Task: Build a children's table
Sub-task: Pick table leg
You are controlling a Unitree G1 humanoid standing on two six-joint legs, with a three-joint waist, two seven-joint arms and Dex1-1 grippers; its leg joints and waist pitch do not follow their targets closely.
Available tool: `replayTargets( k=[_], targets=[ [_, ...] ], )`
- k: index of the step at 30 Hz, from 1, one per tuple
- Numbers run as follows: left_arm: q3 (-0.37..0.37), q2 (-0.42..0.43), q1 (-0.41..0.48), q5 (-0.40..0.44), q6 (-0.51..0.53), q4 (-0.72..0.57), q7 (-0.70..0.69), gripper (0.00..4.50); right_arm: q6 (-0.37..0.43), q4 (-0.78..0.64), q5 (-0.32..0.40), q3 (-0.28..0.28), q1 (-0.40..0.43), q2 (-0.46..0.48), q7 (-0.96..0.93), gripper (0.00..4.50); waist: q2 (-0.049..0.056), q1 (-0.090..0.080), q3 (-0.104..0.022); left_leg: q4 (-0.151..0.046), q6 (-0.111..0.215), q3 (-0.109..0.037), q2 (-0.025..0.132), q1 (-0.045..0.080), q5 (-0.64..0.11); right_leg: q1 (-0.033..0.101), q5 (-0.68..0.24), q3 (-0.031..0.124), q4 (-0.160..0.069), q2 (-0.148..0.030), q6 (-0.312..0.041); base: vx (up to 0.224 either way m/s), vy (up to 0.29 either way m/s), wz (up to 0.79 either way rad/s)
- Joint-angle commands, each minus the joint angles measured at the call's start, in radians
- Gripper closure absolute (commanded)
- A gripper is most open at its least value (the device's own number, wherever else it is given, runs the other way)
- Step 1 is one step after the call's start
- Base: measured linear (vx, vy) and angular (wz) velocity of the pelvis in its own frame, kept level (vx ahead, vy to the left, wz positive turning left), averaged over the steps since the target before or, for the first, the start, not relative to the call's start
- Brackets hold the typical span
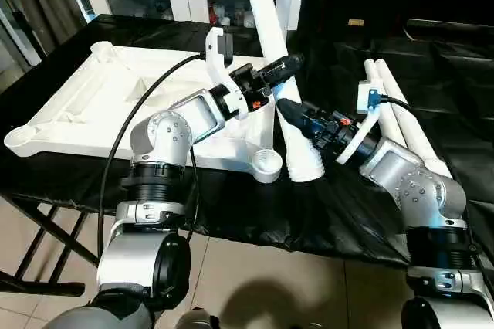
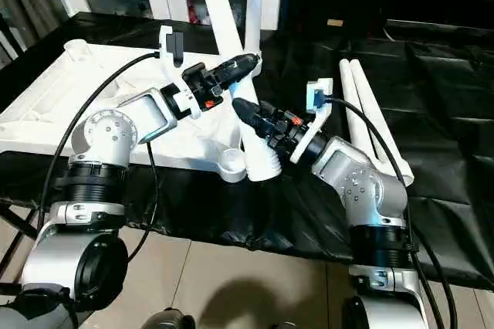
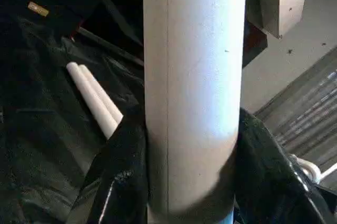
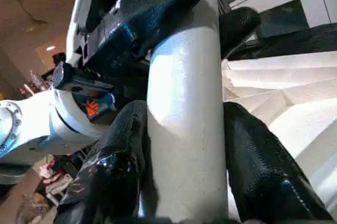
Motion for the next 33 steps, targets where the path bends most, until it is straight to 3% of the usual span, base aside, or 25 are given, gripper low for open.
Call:
replayTargets(
  k=[1, 2, 5, 8, 11, 20, 28, 33],
  targets=[
    [-0.030, -0.001, -0.006, -0.005, -0.018, -0.034, -0.035, 2.62, 0.001, -0.001, -0.028, 0.016, -0.016, -0.011, -0.028, 2.69, -0.021, -0.003, -0.088, -0.058, 0.060, -0.009, 0.027, 0.009, -0.044, 0.070, -0.142, 0.047, -0.077, -0.079, -0.165, 0.000, 0.000, 0.00],
    [-0.033, 0.000, -0.008, 0.000, -0.025, -0.034, -0.038, 2.62, 0.006, -0.002, -0.027, 0.020, -0.018, -0.013, -0.025, 2.69, -0.021, -0.002, -0.088, -0.058, 0.060, -0.009, 0.026, 0.009, -0.045, 0.070, -0.145, 0.047, -0.078, -0.079, -0.163, 0.000, 0.000, 0.00],
    [-0.062, 0.020, -0.015, 0.021, -0.045, -0.030, -0.076, 2.65, 0.032, 0.005, -0.043, 0.044, -0.030, -0.033, -0.026, 2.00, -0.020, -0.002, -0.087, -0.059, 0.059, -0.009, 0.026, 0.010, -0.045, 0.070, -0.155, 0.047, -0.079, -0.079, -0.158, 0.000, 0.000, 0.00],
    [-0.088, 0.043, -0.027, 0.039, -0.069, -0.022, -0.126, 2.65, 0.039, 0.014, -0.074, 0.084, -0.043, -0.073, 0.005, 1.92, -0.020, -0.003, -0.088, -0.059, 0.055, -0.010, 0.026, 0.011, -0.036, 0.071, -0.157, 0.048, -0.078, -0.077, -0.146, 0.000, 0.000, 0.00],
    [-0.146, 0.084, -0.032, 0.058, -0.080, -0.037, -0.222, 2.65, 0.057, 0.033, -0.103, 0.132, -0.062, -0.133, 0.065, 1.58, -0.019, -0.004, -0.089, -0.057, 0.057, -0.009, 0.027, 0.010, -0.034, 0.069, -0.128, 0.049, -0.073, -0.077, -0.160, 0.000, 0.000, 0.00],
    [-0.241, 0.159, -0.041, 0.075, -0.080, -0.052, -0.379, 2.66, 0.115, 0.057, -0.122, 0.233, -0.093, -0.225, 0.182, 1.55, -0.025, -0.001, -0.090, -0.055, 0.061, -0.008, 0.029, 0.010, -0.035, 0.072, -0.123, 0.049, -0.069, -0.079, -0.180, 0.000, 0.000, 0.00],
    [-0.257, 0.176, -0.045, 0.085, -0.096, -0.042, -0.407, 2.66, 0.135, 0.040, -0.134, 0.303, -0.080, -0.261, 0.249, 1.55, -0.026, 0.001, -0.091, -0.052, 0.064, -0.007, 0.028, 0.009, -0.030, 0.073, -0.110, 0.048, -0.066, -0.078, -0.190, 0.000, 0.000, 0.00],
    [-0.260, 0.180, -0.048, 0.083, -0.097, -0.035, -0.416, 2.66, 0.113, 0.039, -0.145, 0.310, -0.075, -0.263, 0.251, 1.55, -0.025, 0.000, -0.091, -0.052, 0.061, -0.007, 0.028, 0.008, -0.032, 0.073, -0.114, 0.048, -0.066, -0.078, -0.188, 0.000, 0.000, 0.00]
  ],
)
